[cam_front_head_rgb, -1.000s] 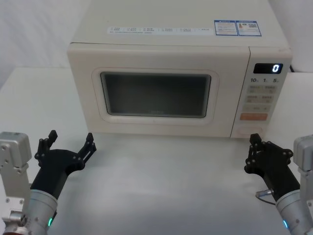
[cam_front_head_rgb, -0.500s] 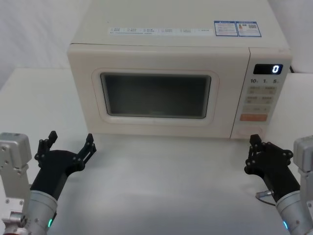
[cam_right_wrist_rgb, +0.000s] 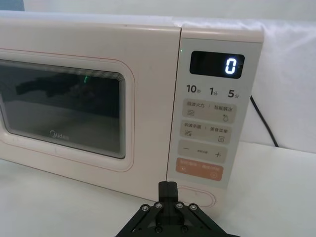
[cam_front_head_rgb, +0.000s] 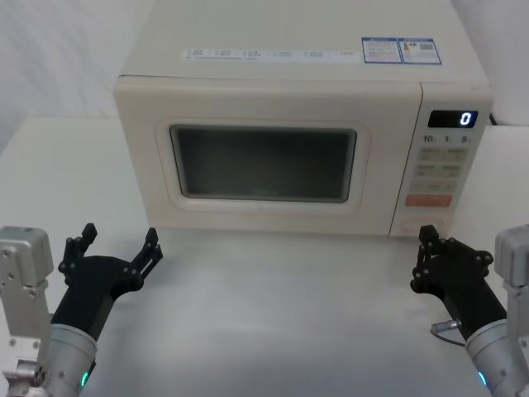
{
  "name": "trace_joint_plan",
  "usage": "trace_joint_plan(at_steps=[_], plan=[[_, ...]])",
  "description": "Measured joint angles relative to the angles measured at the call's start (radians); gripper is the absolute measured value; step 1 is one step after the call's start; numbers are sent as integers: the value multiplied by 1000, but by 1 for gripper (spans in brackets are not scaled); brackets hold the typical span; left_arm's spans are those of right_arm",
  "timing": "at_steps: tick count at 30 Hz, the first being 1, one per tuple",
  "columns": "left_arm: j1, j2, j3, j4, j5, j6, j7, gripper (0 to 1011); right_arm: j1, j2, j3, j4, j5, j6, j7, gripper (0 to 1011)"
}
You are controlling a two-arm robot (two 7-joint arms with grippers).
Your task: Press the button to open the microwave door with one hand; close the microwave door with the other hand.
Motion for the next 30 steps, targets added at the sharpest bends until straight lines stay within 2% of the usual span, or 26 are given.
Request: trace_joint_plan(at_steps=[7, 14, 22, 30], plan=[[0, 0, 0, 0, 0, 0, 0, 1001, -6, -10, 26, -20, 17, 47, 42, 0], [0, 0, 0, 0, 0, 0, 0, 1001, 16, -13, 54, -8, 44, 85, 100, 0], [0, 0, 0, 0, 0, 0, 0, 1001, 67, -19, 69, 62, 65, 100, 143, 0], [0, 0, 0, 0, 0, 0, 0, 1001, 95, -32, 69, 123, 72, 91, 151, 0]])
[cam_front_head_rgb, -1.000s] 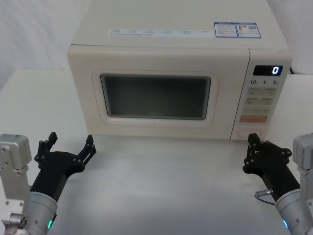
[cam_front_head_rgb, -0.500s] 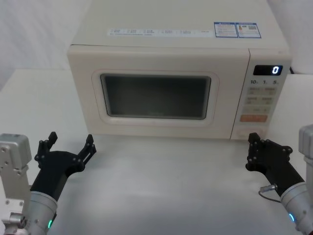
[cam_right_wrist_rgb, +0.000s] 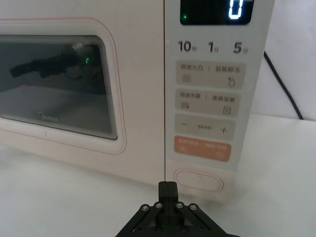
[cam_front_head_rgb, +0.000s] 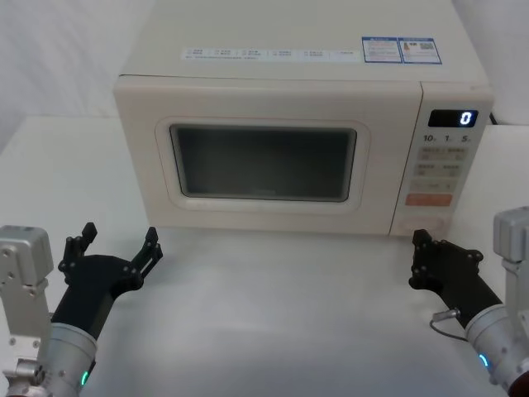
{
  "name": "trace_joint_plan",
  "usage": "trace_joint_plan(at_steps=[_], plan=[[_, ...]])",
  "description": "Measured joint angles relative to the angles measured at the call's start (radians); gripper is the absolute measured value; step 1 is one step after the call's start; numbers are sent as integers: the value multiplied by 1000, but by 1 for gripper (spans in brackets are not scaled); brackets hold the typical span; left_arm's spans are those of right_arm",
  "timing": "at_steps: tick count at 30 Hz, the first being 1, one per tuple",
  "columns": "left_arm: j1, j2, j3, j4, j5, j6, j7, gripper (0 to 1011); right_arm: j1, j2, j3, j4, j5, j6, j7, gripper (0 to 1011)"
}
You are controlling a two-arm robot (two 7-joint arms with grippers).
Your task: Press the button to open the microwave door with one hand; close the microwave door with the other hand.
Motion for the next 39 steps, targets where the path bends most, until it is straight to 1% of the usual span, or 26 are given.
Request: trace_joint_plan(at_steps=[9, 17, 23, 28, 39], plan=[[0, 0, 0, 0, 0, 0, 0, 1001, 11, -21, 8, 45, 13, -19, -6, 0], [0, 0, 0, 0, 0, 0, 0, 1001, 19, -27, 11, 63, 17, -23, -8, 0], [0, 0, 0, 0, 0, 0, 0, 1001, 30, -27, 13, 74, 21, -15, -7, 0], [0, 0, 0, 0, 0, 0, 0, 1001, 45, -24, 16, 87, 32, -10, 5, 0], [0, 0, 0, 0, 0, 0, 0, 1001, 62, 6, 19, 96, 59, -12, 41, 0]])
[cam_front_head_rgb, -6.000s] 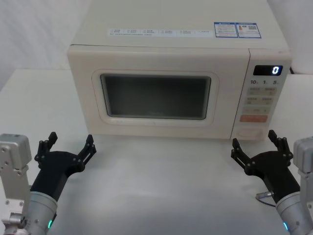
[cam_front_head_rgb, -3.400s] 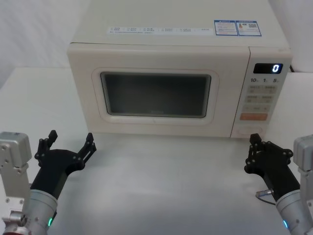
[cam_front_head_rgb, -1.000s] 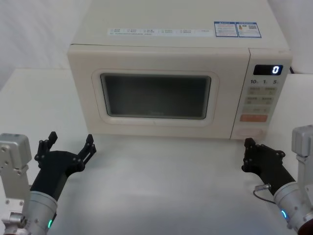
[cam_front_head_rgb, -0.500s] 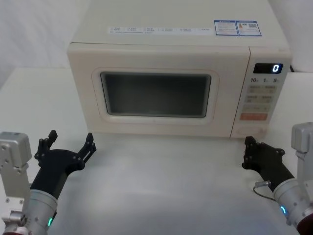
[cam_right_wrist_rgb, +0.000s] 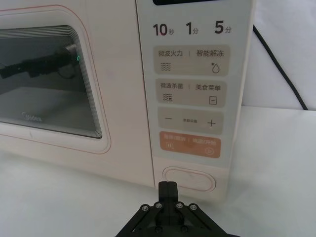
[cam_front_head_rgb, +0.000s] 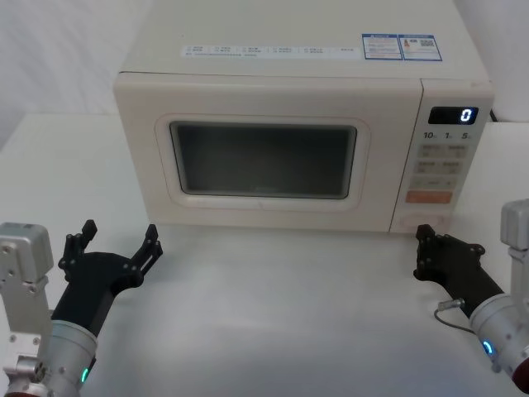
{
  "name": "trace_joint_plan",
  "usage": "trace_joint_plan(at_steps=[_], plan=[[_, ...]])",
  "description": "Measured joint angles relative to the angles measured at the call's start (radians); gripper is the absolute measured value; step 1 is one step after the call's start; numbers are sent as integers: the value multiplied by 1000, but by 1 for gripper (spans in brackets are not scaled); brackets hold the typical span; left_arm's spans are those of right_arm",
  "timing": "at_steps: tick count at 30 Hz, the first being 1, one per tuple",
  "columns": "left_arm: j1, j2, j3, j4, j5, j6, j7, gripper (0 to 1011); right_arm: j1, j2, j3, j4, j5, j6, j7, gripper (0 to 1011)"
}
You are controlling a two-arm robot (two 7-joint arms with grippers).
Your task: Press the button to open the microwave door with one hand; close the microwave door with the other hand.
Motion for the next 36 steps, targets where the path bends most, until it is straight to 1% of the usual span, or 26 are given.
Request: trace_joint_plan(at_steps=[5, 10, 11, 20, 36], plan=[[0, 0, 0, 0, 0, 0, 0, 1001, 5, 8, -1, 1, 4, 2, 2, 0], [0, 0, 0, 0, 0, 0, 0, 1001, 16, 7, -9, 18, -2, 2, -9, 0], [0, 0, 0, 0, 0, 0, 0, 1001, 22, 5, -13, 28, -11, 3, -16, 0], [0, 0, 0, 0, 0, 0, 0, 1001, 46, -4, -17, 57, -31, 7, -36, 0], [0, 0, 0, 0, 0, 0, 0, 1001, 90, -37, 2, 122, -45, -6, -61, 0]])
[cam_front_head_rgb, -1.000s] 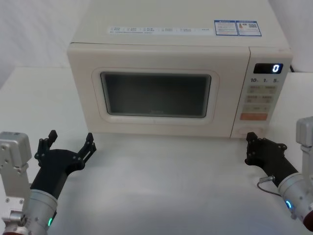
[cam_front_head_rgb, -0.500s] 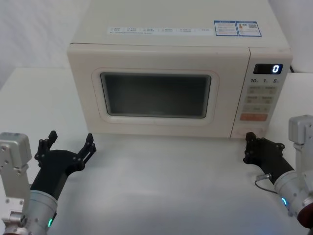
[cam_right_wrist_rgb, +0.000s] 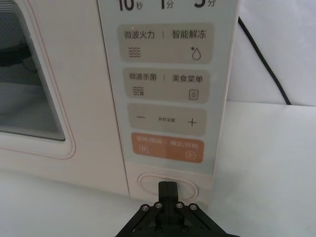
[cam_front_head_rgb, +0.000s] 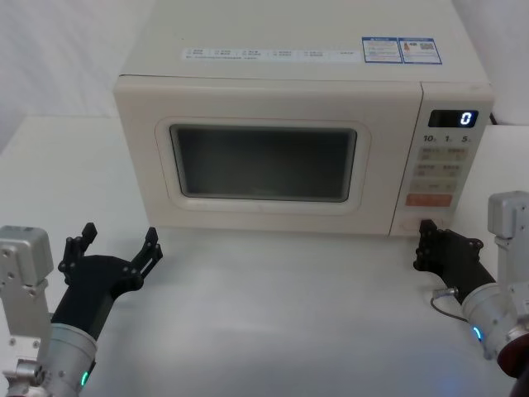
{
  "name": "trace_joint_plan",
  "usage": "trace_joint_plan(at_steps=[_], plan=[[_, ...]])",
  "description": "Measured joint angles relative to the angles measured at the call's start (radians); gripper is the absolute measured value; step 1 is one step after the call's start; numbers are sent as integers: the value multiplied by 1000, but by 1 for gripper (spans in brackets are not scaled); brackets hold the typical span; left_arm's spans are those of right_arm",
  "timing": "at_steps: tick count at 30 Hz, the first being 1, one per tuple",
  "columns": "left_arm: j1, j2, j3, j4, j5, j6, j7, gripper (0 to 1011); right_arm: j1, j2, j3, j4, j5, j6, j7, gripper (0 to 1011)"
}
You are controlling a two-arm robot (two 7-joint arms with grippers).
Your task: Press the button to open the microwave door with one hand; close the microwave door with the other hand.
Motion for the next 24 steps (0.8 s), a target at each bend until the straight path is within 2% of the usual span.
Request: trace_joint_plan(at_steps=[24], plan=[[0, 0, 0, 0, 0, 0, 0, 1001, 20, -29, 7, 35, -23, -7, -14, 0]])
